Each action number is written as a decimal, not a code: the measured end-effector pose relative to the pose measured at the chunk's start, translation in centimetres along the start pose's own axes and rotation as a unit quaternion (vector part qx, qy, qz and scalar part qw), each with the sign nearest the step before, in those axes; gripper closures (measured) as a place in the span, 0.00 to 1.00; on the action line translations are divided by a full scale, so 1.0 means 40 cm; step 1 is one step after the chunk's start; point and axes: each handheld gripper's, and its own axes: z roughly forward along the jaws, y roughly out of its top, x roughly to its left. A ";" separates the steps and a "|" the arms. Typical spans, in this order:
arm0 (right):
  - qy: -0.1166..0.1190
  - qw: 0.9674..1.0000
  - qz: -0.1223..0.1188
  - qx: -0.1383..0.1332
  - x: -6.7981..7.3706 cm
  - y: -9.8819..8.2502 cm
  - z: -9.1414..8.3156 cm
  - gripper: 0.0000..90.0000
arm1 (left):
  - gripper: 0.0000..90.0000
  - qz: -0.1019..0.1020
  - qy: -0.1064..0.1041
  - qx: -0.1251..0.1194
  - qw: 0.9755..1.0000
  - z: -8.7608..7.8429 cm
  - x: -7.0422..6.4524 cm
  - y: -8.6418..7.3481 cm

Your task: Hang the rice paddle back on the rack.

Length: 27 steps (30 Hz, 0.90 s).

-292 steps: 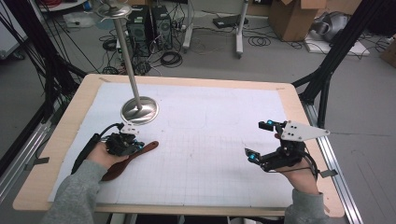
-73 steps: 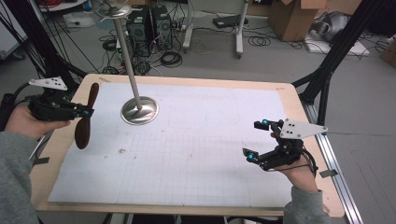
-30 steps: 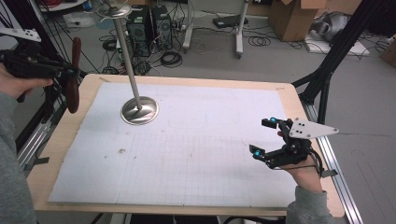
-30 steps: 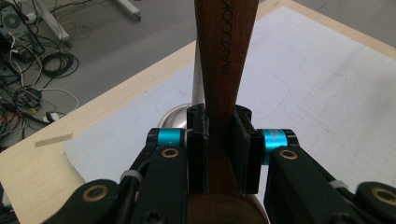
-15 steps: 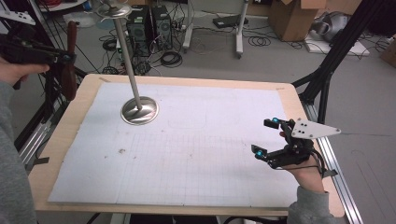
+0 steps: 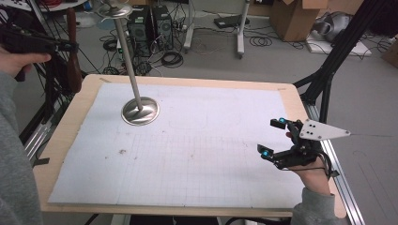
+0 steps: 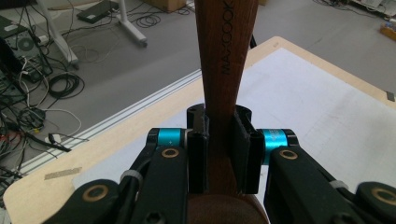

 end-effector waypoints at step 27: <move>-0.005 1.000 0.004 0.002 -0.009 -0.003 -0.024 0.05 | 0.86 -0.011 -0.018 -0.006 1.000 0.047 0.023 0.029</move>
